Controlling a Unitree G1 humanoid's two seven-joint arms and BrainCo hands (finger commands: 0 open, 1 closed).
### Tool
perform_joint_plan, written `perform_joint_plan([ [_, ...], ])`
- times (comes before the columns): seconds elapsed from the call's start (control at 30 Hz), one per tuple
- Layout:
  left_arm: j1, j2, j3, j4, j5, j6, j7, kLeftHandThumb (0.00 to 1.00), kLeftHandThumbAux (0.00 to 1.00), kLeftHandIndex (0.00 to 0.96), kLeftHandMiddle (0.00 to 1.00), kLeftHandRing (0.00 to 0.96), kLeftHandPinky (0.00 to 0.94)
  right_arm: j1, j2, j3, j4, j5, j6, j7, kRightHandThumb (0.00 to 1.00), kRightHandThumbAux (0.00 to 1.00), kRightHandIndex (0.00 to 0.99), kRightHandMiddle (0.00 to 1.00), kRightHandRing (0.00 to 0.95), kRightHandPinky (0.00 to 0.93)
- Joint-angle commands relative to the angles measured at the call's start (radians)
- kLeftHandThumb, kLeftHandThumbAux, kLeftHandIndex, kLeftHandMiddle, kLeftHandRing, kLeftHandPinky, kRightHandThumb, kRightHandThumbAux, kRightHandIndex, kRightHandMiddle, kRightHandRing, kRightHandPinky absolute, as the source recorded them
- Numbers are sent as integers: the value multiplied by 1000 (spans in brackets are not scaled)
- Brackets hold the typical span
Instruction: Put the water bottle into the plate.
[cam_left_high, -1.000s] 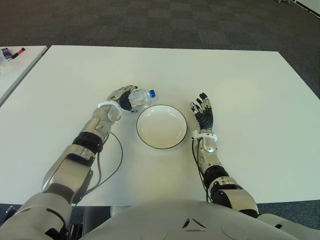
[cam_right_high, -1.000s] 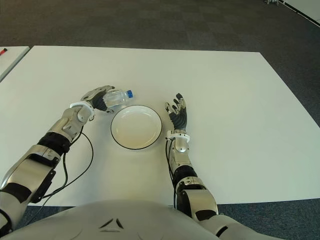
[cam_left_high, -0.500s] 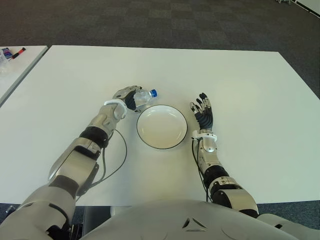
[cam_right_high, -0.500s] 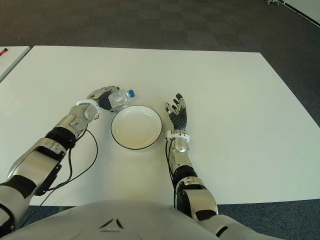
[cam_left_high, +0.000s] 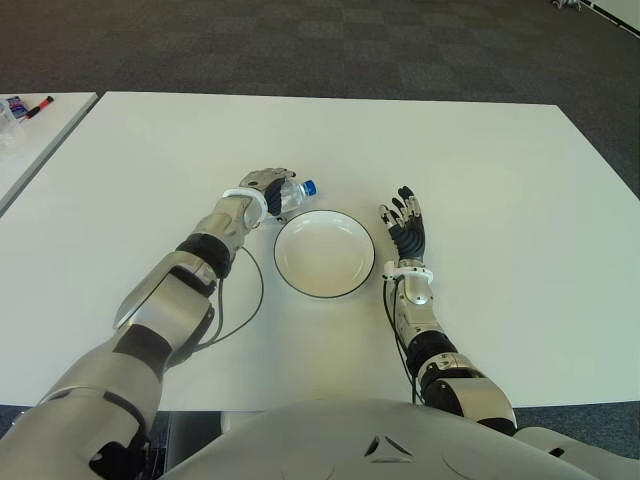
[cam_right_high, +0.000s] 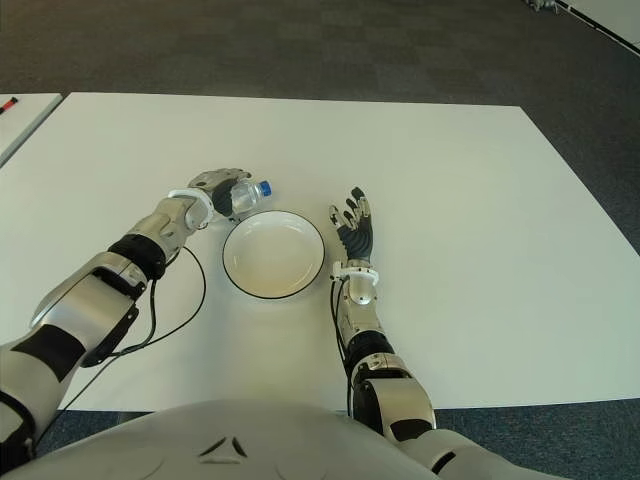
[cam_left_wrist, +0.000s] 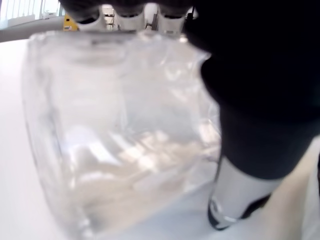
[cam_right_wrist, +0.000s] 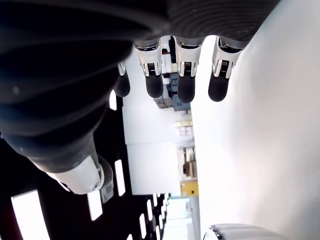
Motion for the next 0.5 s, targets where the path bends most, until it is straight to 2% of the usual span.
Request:
perform_joint_plan([
  [0.03, 15, -30, -66, 91, 46, -9, 2, 0, 915, 4, 8, 0, 76, 66, 43, -4, 52, 5, 39, -2, 30, 695, 74, 89, 92, 132],
  [0.5, 2, -37, -153, 164, 92, -7, -1, 0, 907, 3, 11, 4, 87, 64, 45, -1, 54, 1, 41, -8, 24, 694, 70, 88, 92, 134],
])
